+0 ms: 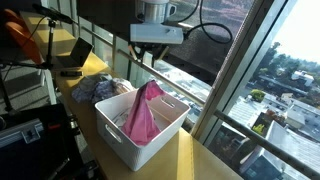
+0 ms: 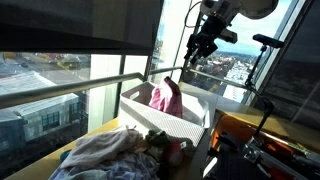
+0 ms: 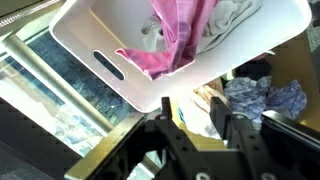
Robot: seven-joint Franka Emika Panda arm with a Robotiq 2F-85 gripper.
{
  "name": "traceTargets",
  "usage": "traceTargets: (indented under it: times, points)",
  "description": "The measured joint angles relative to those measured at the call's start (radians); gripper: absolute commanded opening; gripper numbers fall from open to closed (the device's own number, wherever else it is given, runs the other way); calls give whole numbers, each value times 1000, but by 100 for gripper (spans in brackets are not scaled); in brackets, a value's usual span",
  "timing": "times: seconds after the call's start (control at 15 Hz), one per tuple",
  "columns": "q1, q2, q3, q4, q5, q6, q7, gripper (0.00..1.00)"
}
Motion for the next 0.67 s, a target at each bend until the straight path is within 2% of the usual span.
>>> traceTargets:
  times: [0.2, 0.27, 0.47, 0.67]
  points:
    - [11, 4, 45, -1, -1, 0, 1, 97]
    - [19, 4, 61, -1, -1, 0, 2, 100]
    - [66, 27, 126, -5, -2, 29, 15, 100]
    - [125, 115, 201, -3, -8, 110, 39, 100]
